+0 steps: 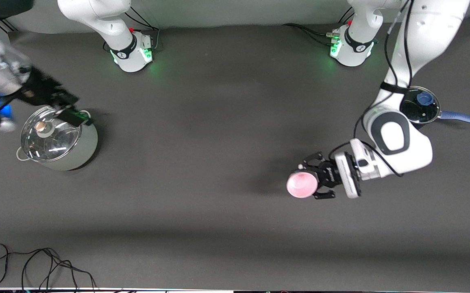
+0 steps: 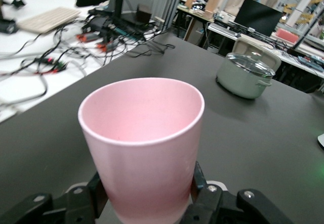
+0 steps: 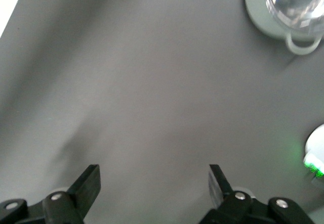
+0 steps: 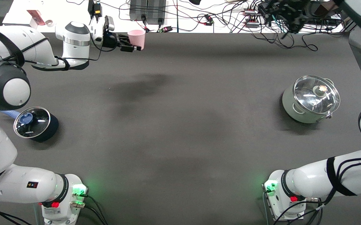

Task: Transfer pink cup from left to right arm
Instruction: 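Lift the pink cup with the left gripper while the right gripper approaches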

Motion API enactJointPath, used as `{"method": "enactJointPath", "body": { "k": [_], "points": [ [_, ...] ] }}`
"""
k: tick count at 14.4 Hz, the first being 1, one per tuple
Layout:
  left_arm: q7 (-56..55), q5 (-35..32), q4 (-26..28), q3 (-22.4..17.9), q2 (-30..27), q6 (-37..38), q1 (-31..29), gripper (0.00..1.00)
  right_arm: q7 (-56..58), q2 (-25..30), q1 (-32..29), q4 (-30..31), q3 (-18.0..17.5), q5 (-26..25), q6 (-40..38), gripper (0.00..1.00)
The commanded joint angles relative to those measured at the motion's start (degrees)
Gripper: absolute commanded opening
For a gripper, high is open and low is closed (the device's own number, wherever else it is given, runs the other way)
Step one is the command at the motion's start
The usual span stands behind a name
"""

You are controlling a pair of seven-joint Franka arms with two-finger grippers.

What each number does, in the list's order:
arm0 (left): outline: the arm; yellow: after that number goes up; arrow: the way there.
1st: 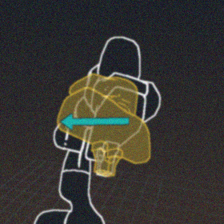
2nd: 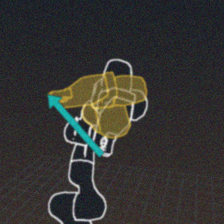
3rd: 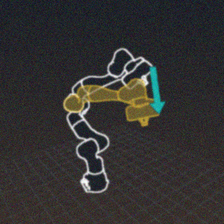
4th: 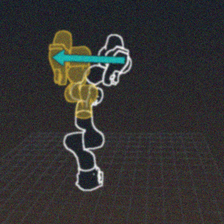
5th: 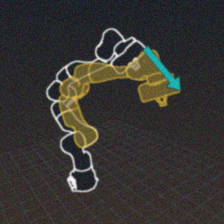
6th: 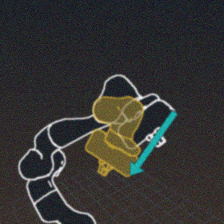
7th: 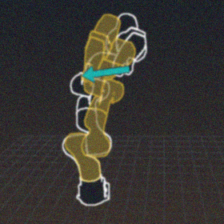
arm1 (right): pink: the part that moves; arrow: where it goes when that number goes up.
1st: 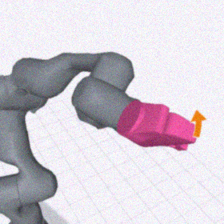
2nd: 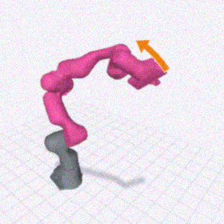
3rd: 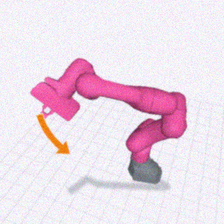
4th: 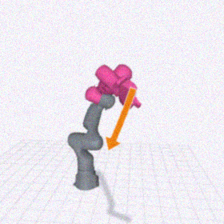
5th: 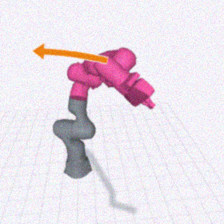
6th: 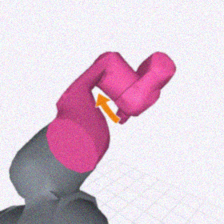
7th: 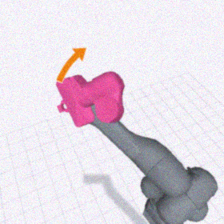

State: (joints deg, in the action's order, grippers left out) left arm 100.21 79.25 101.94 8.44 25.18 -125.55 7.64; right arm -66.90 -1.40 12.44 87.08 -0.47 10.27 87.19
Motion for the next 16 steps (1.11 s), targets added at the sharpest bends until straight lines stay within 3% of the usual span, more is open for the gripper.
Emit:
{"method": "enactJointPath", "body": {
  "k": [1,4,9,16],
  "points": [
    [1.0,0.6,4.2,-0.7,-7.3,-2.3,4.7,0.55,-11.7,-5.4,6.1,-7.4,0.6,0.9,-1.1,0.95],
    [1.0,0.6,6.6,-0.7,-13.0,-6.8,10.9,0.55,-21.9,-10.0,12.6,-13.1,0.6,0.9,-1.1,0.95],
    [0.5,0.7,6.2,-0.6,-14.9,-18.7,21.5,0.55,-35.5,-16.0,17.7,-21.8,0.6,3.5,-0.3,0.94],
    [-2.7,1.3,5.7,0.1,-15.0,-21.8,23.9,0.57,-37.8,-17.7,22.6,-23.6,-0.7,3.7,-0.1,0.94]
  ]
}}
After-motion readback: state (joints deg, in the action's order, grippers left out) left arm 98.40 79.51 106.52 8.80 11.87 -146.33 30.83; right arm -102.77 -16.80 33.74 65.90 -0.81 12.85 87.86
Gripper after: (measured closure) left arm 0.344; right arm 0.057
